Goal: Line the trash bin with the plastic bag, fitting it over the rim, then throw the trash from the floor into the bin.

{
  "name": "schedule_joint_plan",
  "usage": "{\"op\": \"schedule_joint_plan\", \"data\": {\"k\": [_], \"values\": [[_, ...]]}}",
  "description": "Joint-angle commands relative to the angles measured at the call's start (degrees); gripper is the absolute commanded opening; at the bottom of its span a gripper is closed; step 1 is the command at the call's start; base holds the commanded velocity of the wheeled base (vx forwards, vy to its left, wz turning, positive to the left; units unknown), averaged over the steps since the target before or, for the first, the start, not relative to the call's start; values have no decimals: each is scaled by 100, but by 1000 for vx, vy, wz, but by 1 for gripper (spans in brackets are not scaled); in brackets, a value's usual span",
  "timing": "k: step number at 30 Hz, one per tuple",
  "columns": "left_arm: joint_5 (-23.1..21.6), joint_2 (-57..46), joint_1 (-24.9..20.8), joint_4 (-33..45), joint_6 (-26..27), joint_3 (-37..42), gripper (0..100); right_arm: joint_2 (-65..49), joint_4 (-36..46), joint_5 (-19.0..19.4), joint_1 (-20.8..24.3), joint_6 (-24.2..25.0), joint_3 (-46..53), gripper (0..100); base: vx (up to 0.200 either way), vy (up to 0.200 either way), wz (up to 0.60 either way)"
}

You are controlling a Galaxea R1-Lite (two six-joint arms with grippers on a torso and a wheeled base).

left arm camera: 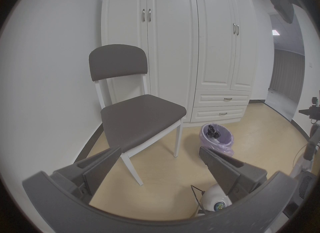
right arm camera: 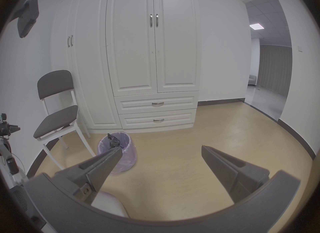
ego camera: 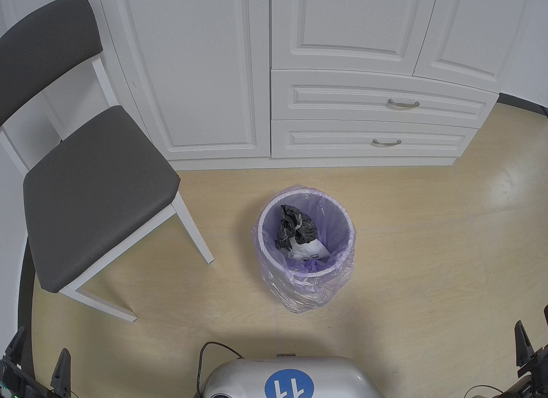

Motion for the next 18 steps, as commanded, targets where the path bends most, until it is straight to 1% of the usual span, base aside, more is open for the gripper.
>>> {"op": "schedule_joint_plan", "data": {"k": [1,4,7,8,9,10,12,15,18], "values": [[-14,-84,2,-161,6,92,100,-93,-1,10,9,70,101,100,0,0,0],[-32,-93,2,-161,6,92,100,-84,7,10,1,35,101,100,0,0,0],[-40,-93,2,-161,15,92,100,-93,95,107,1,-212,101,100,0,0,0],[-40,-93,2,-161,15,92,100,-93,95,107,1,-212,101,100,0,0,0],[-40,-93,2,-169,33,92,100,-93,324,379,1,-466,92,100,0,0,0],[-40,-93,2,-169,33,92,100,-93,315,441,1,-458,92,100,0,0,0],[-40,-93,2,-161,15,92,100,-93,289,441,1,-414,101,100,0,0,0],[-40,-84,2,-169,6,92,100,-93,289,291,9,-124,101,100,0,0,0],[-40,-93,2,-169,15,92,100,-93,289,265,9,-159,101,100,0,0,0]]}}
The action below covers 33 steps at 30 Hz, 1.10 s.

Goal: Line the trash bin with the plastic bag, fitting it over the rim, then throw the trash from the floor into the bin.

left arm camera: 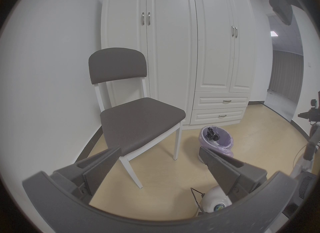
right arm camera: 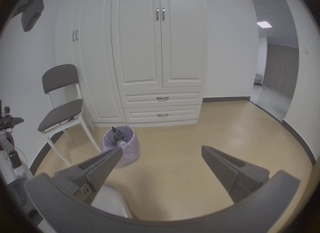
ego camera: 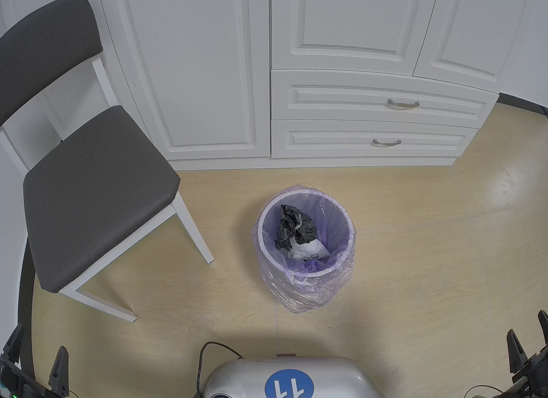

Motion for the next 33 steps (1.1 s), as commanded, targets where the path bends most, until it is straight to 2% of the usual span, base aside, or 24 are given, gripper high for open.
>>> {"op": "schedule_joint_plan", "data": {"k": [1,5,10,16,33], "values": [[1,-93,0,0,2,92,100,-93,1,-17,2,-11,101,100,0,0,0],[-34,-93,0,35,125,84,100,-93,10,10,-7,-196,101,100,0,0,0],[-34,-84,0,0,37,92,100,-93,-8,10,11,6,101,100,0,0,0],[-34,-93,-9,0,55,92,100,-93,10,18,2,-126,101,100,0,0,0],[-34,-84,0,18,-51,84,100,-93,-8,-8,11,-29,101,100,0,0,0]]}}
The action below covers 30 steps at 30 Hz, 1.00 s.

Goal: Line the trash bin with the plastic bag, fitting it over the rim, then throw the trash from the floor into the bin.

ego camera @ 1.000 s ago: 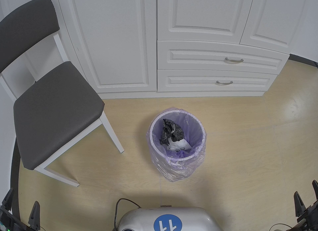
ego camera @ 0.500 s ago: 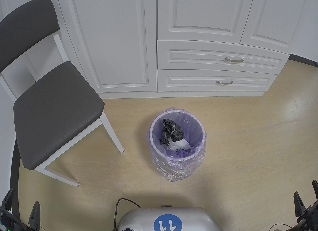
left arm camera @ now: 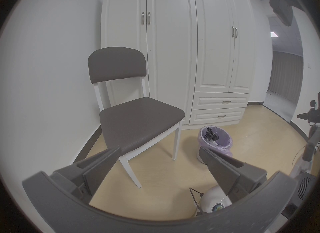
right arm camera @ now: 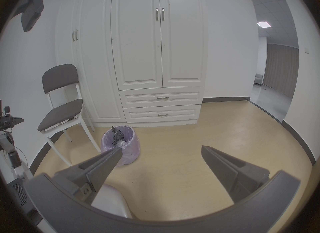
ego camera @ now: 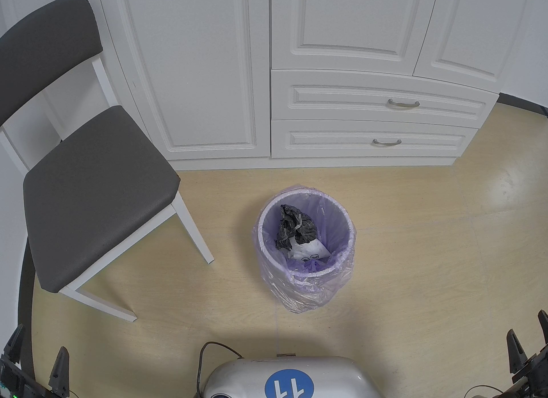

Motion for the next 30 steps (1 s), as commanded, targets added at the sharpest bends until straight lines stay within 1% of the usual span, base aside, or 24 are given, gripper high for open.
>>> {"op": "schedule_joint_plan", "data": {"k": [1,7,8,30], "values": [[2,-84,5,2,-13,81,100,-93,-2,-2,0,-7,101,100,0,0,0],[11,-84,5,2,-66,72,100,-93,-2,-2,0,-33,101,100,0,0,0],[73,-84,5,-16,-136,81,100,-93,-2,-2,0,-33,101,100,0,0,0],[64,-84,5,-16,-75,90,100,-93,-2,-2,0,-33,101,100,0,0,0]]}}
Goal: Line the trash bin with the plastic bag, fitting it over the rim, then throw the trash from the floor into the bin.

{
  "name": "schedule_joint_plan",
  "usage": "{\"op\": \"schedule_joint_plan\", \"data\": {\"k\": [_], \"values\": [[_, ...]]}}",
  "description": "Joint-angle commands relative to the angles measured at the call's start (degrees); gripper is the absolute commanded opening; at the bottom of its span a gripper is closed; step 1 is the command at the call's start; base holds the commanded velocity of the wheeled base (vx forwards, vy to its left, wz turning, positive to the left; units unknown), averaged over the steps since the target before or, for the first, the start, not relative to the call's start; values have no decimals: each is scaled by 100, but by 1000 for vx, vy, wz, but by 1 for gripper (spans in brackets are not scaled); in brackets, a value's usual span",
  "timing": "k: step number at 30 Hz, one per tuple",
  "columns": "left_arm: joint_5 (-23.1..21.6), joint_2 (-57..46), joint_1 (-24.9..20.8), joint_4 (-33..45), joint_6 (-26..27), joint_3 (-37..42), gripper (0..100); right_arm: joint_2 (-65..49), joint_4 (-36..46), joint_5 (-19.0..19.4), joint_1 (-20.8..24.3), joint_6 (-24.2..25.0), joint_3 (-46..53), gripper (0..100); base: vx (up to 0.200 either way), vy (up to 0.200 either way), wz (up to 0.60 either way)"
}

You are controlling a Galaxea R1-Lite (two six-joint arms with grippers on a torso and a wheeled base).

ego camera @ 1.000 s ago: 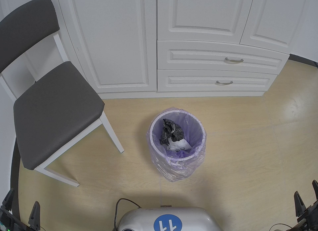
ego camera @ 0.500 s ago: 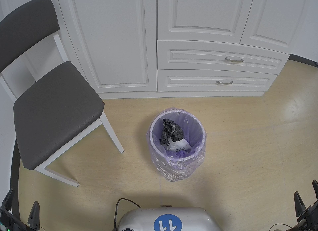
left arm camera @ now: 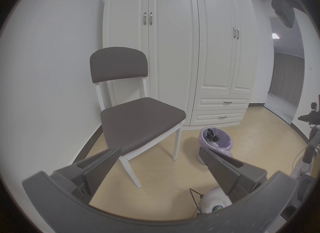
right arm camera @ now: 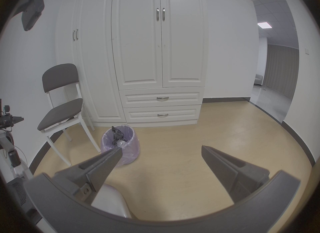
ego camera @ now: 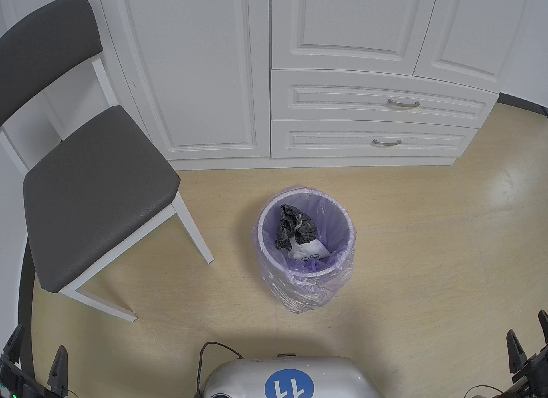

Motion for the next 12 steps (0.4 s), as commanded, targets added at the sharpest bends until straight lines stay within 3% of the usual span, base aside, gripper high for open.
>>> {"op": "schedule_joint_plan", "data": {"k": [1,12], "values": [[10,-84,0,5,1,92,100,-93,-2,1,0,8,101,100,0,0,0],[10,-84,0,5,1,92,100,-93,-2,1,0,8,101,100,0,0,0]]}}
